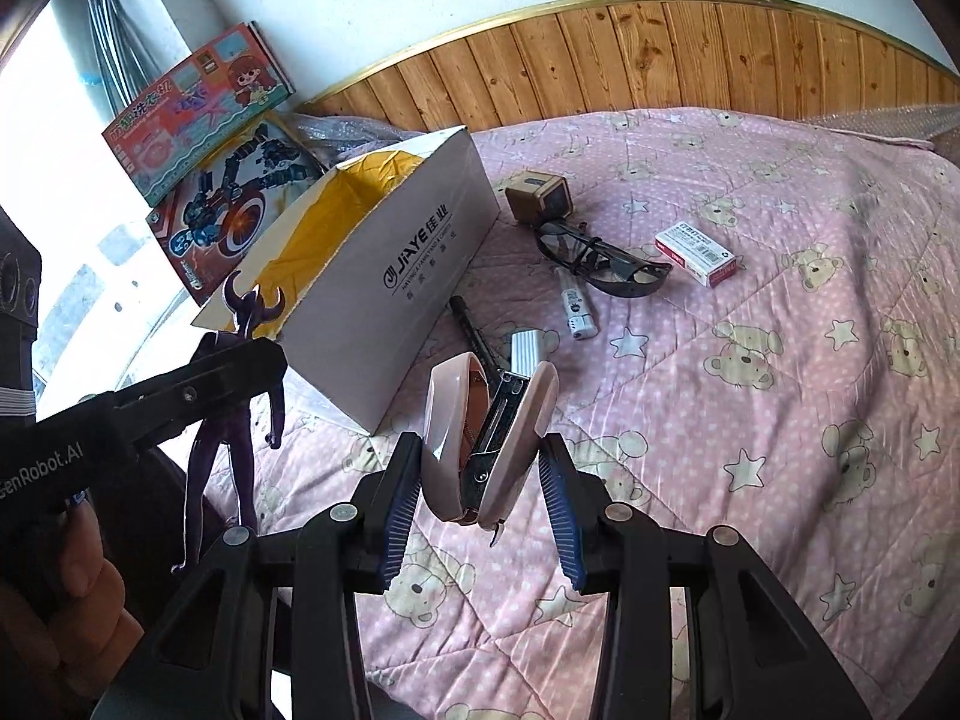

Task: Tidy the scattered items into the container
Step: 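Carry the action figure in the left tool and stapler in the right tool over the box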

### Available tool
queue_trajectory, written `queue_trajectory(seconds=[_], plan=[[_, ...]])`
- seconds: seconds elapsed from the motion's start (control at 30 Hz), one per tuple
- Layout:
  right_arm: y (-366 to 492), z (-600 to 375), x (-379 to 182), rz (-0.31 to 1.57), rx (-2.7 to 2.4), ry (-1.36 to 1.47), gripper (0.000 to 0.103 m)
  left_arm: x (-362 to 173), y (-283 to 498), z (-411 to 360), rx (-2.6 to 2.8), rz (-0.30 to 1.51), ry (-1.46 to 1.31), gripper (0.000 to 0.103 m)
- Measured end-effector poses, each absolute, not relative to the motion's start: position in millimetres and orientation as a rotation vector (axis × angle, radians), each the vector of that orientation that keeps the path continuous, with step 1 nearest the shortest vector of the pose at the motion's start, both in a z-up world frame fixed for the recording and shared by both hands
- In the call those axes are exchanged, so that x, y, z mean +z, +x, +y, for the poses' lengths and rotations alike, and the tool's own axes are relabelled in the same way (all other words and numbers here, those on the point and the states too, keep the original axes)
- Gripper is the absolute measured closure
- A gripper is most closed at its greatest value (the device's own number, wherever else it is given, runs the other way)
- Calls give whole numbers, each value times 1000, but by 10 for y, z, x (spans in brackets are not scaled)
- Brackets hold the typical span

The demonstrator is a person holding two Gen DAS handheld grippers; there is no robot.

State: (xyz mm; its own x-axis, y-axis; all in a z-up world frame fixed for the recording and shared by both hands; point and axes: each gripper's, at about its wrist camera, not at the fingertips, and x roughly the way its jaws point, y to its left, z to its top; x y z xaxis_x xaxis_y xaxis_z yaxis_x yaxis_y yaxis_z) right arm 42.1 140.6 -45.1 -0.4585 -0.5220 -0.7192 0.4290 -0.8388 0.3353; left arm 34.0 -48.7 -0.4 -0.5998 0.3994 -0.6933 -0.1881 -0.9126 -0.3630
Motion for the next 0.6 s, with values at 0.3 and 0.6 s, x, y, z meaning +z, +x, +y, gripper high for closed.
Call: queue_trajectory(seconds=[0.3,0.6], plan=[[525,1076,-131,-72,-2238,1124,61,169,285,-942,2572,-480,-1140,85],[408,562,307,-19,-2172,1045,61,283,24,-1460,2619,-553,-1121,85]])
